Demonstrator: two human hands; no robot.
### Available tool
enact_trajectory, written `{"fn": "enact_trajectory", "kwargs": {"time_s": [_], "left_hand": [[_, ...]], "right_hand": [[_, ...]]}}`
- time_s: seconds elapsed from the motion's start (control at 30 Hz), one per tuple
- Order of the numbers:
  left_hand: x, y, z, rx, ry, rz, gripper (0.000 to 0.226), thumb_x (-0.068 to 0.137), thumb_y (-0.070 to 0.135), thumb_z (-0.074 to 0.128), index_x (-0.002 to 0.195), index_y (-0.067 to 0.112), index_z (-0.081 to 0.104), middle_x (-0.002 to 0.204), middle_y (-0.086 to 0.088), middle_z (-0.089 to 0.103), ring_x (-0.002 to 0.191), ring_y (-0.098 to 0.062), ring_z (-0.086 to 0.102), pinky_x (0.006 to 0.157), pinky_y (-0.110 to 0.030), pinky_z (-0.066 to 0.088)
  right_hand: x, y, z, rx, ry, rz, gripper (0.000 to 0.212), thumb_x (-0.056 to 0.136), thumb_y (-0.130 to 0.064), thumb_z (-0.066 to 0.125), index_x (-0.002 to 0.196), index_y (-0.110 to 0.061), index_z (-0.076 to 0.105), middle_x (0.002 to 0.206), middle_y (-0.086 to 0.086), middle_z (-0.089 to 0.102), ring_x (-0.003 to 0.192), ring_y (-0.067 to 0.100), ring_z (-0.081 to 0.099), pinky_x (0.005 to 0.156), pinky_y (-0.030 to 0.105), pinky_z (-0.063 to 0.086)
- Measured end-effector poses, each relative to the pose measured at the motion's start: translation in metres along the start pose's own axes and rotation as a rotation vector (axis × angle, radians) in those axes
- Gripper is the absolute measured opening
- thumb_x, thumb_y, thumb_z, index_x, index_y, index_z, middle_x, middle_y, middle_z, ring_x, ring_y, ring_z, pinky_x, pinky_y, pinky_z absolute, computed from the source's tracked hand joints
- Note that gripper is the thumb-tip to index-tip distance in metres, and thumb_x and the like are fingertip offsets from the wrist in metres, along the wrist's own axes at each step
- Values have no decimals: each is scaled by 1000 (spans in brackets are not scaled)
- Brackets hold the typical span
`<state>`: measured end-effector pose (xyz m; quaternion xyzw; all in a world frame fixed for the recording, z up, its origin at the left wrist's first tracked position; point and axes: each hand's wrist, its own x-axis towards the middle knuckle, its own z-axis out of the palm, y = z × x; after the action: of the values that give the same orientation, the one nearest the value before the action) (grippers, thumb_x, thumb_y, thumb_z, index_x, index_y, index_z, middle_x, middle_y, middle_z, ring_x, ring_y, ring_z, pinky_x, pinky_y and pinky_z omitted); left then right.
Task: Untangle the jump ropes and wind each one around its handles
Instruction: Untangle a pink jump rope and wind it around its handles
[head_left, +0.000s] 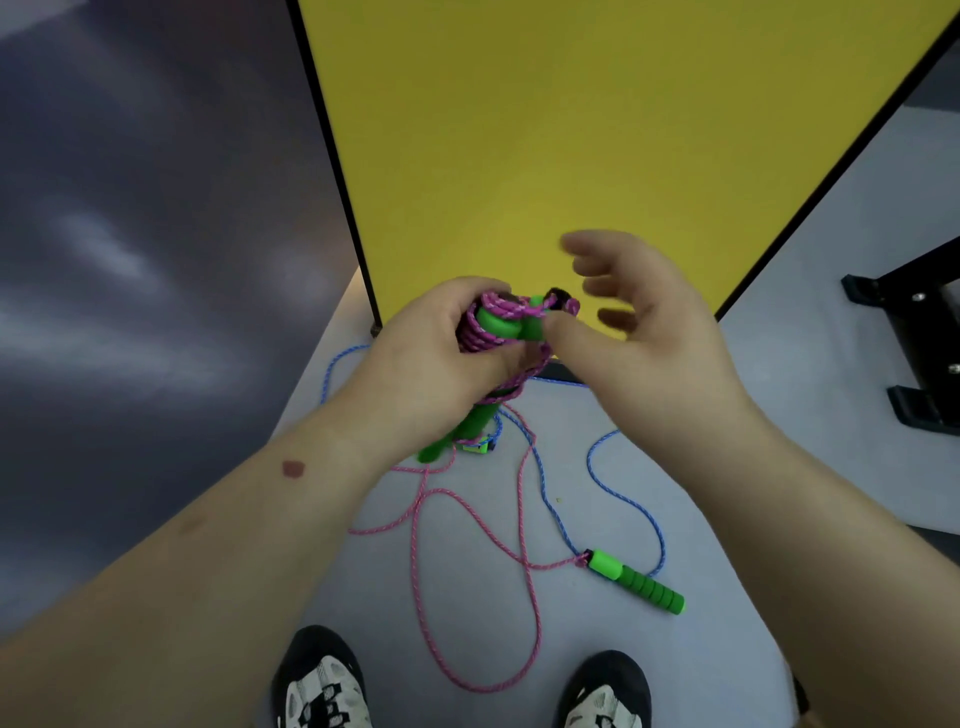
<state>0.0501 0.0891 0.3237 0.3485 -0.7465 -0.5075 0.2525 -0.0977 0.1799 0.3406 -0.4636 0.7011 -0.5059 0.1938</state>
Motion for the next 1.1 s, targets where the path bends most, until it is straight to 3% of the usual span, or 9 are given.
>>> {"fn": "enact_trajectory", "kwargs": {"time_s": [0.13, 0.3, 0.5, 0.57, 0.63, 0.7, 0.8, 0.93, 1.1], "left_hand": [[-4, 2, 3, 95, -16, 37, 31, 82, 27, 82, 110, 24, 68, 97, 5, 72, 90, -13, 69, 82, -38, 54], [-3, -6, -2, 245, -47, 50, 48, 80, 34, 84, 123, 31, 63, 105, 14, 69, 97, -1, 64, 83, -24, 51], [-6, -3, -10, 200, 7, 64, 48, 80, 29, 84, 123, 31, 63, 103, 18, 67, 93, 2, 63, 75, -10, 49], [-6, -3, -11, 177, -4, 48, 51, 76, 28, 87, 121, 31, 62, 104, 17, 68, 92, -1, 66, 77, -14, 54], [-5, -5, -12, 115, -80, 17, 67, 66, 39, 90, 124, 30, 59, 115, 15, 68, 104, 0, 67, 93, -28, 56], [-4, -3, -13, -8, -134, -40, 79, 60, 51, 84, 130, 30, 53, 127, 12, 63, 113, -2, 66, 101, -35, 53], [0, 7, -12, -114, -59, -26, 57, 79, 42, 69, 133, 34, 53, 128, 8, 64, 113, 0, 65, 104, -31, 50], [4, 21, -2, -163, 22, 103, 29, 98, 7, 61, 127, 14, 66, 114, 4, 74, 105, 0, 68, 91, -18, 50], [9, 28, 7, -85, 120, 166, 15, 96, 9, 65, 105, 15, 76, 91, 11, 74, 87, 3, 67, 80, -14, 49]], "right_hand": [[6, -9, -6, -488, -121, -279, 11, 87, -30, 72, 94, -36, 78, 88, -10, 65, 93, 16, 57, 83, 26, 42], [12, -21, -14, -169, -282, 100, 9, 91, -21, 70, 84, -22, 76, 67, -7, 66, 54, -1, 53, 50, 11, 36], [23, -18, -11, 474, -133, 418, 14, 100, -18, 56, 89, -18, 64, 80, -3, 70, 73, 13, 56, 81, 33, 43], [23, -17, -10, 621, -103, 432, 11, 102, -17, 53, 94, -18, 61, 83, 0, 71, 80, 17, 58, 87, 37, 45], [22, -18, -9, 708, -90, 390, 13, 103, -14, 50, 95, -15, 60, 82, 4, 69, 87, 22, 61, 96, 42, 49], [21, -20, -9, 718, -109, 340, 15, 104, -12, 47, 95, -13, 59, 79, 6, 68, 91, 26, 63, 97, 42, 50], [20, -22, -10, 607, -153, 273, 18, 104, -9, 46, 94, -11, 60, 77, 5, 67, 83, 25, 68, 87, 36, 52], [18, -20, -12, 481, -196, 193, 18, 104, -7, 46, 95, -8, 62, 77, 5, 68, 75, 17, 68, 82, 30, 55], [19, -21, -22, 494, -165, 191, 17, 104, -8, 48, 96, -8, 64, 79, 5, 69, 78, 20, 66, 91, 39, 54]]}}
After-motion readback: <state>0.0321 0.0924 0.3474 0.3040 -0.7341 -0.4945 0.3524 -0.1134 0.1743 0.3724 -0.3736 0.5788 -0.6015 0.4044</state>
